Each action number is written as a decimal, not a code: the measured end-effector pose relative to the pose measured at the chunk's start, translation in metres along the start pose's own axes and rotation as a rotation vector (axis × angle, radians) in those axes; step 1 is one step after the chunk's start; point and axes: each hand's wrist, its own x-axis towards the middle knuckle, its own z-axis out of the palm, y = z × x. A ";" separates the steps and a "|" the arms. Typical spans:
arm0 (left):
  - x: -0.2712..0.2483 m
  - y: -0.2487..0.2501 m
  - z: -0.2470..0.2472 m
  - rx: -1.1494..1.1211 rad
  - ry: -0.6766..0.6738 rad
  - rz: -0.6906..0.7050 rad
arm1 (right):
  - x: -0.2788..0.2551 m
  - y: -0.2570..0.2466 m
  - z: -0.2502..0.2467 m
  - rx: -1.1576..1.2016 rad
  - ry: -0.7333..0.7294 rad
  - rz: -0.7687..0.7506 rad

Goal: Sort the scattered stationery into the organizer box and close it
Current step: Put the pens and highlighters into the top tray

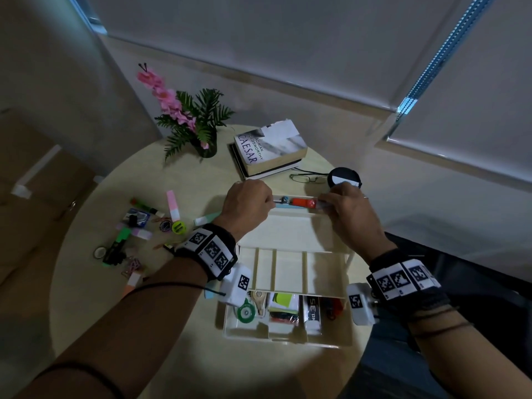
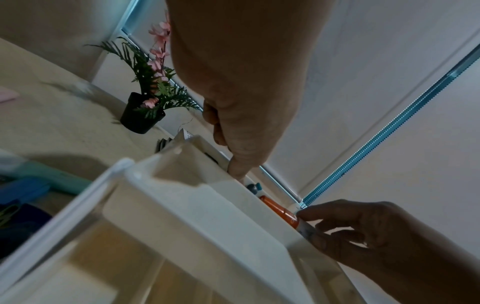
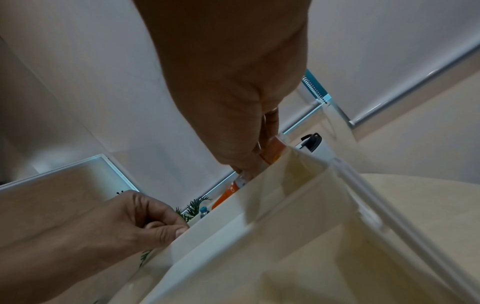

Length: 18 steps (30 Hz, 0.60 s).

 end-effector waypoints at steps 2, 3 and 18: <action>-0.003 -0.002 0.000 -0.011 0.003 -0.003 | -0.001 -0.002 0.000 0.006 0.035 0.014; -0.005 -0.003 0.000 -0.019 0.005 -0.005 | -0.001 -0.002 0.000 0.018 0.043 0.017; -0.074 -0.081 -0.017 -0.237 0.167 0.069 | -0.001 -0.022 -0.001 0.013 0.033 0.126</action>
